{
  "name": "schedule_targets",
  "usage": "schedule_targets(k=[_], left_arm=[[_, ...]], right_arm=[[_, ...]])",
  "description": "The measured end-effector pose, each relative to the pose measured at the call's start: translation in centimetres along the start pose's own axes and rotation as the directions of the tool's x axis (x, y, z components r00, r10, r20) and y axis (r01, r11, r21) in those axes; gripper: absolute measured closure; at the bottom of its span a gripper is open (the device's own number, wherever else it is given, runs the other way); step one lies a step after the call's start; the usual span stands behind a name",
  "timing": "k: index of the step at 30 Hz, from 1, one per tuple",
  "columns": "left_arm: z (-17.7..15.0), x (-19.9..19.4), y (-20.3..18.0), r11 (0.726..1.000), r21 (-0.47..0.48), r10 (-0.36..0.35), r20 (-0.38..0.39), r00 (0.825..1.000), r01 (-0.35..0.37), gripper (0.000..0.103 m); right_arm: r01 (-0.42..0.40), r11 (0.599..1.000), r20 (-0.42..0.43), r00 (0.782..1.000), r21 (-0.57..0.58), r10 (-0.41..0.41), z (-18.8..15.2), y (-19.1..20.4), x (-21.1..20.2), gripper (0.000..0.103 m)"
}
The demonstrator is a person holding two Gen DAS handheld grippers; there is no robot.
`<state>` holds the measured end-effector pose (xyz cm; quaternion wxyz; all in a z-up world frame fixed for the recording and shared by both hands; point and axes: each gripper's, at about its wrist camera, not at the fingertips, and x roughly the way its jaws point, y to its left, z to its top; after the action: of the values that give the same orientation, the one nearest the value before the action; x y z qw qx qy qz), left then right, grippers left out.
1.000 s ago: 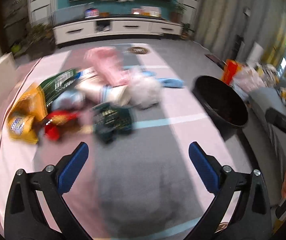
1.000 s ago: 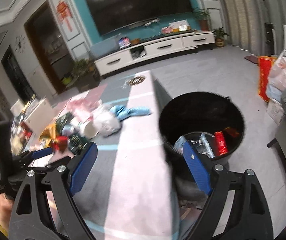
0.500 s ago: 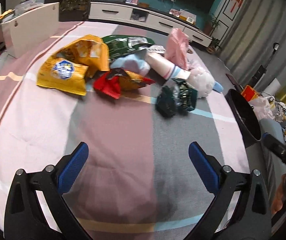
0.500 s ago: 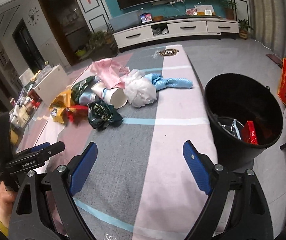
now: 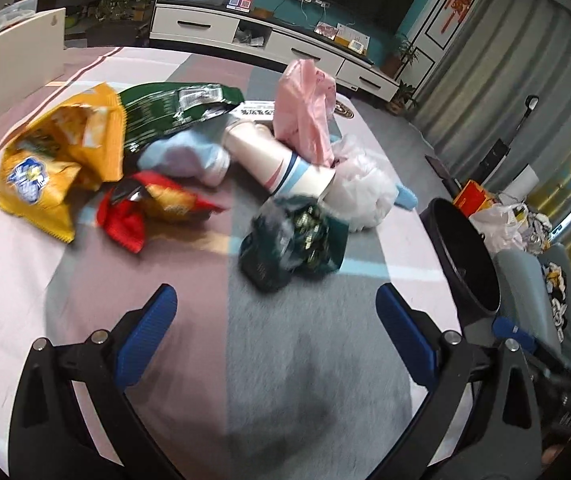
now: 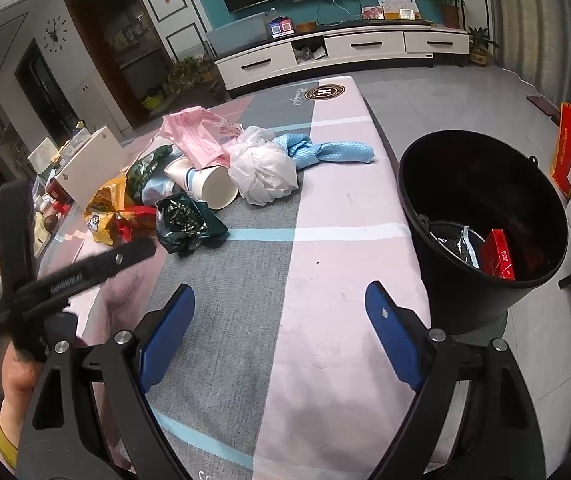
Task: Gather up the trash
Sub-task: 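Grasp the dark green bag with the left tool while the right tool grasps white plastic bag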
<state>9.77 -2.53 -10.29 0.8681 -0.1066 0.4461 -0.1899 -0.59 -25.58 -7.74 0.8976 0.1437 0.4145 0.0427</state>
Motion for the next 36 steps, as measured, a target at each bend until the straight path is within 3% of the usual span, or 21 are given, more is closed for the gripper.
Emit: schedule_targets(k=[5,7,11,13,18,24,31,36], left_arm=[[1.4,1.7,-0.3,1.0,-0.019,-0.016,0.005,1.0,0.016,0.013],[1.8,2.5,-0.3,0.999,-0.029,-0.02,-0.003,1.0,0.02,0.024],[2.3,3.9,0.1,0.999,-0.043,-0.014,-0.024,1.0,0.013,0.033],[2.3,4.5,0.3,0.998,-0.049,-0.029,-0.04,0.999,0.027,0.047],[2.0,4.2,0.2,0.998,-0.035,-0.055,-0.039,0.998,0.054,0.057],[0.5,1.4,0.5,0.994,-0.008,-0.112,-0.038,0.993,0.112,0.059],[0.3,-3.7,1.1,0.998,0.024,-0.059,0.062,0.996,0.058,0.057],[1.4,-4.9,1.2,0.999,0.028,-0.018,0.099,0.995,0.016,0.057]], right_arm=[[-0.003,1.0,-0.005,1.0,-0.001,0.003,0.1,-0.3,0.6,0.017],[-0.004,1.0,-0.008,1.0,0.004,0.005,0.2,-0.5,0.8,0.017],[-0.003,1.0,-0.013,1.0,0.003,0.003,0.2,-0.7,1.2,0.017],[-0.003,1.0,-0.014,1.0,0.001,0.003,0.3,-0.7,1.4,0.017],[-0.003,1.0,-0.013,1.0,-0.003,0.003,0.5,-0.6,1.7,0.017],[-0.028,1.0,0.017,0.999,0.001,0.028,1.5,-0.2,2.2,0.017],[-0.068,0.998,0.061,0.996,0.017,0.067,4.2,0.1,4.4,0.019],[-0.054,0.998,0.079,0.995,-0.014,0.055,6.3,1.0,6.9,0.023]])
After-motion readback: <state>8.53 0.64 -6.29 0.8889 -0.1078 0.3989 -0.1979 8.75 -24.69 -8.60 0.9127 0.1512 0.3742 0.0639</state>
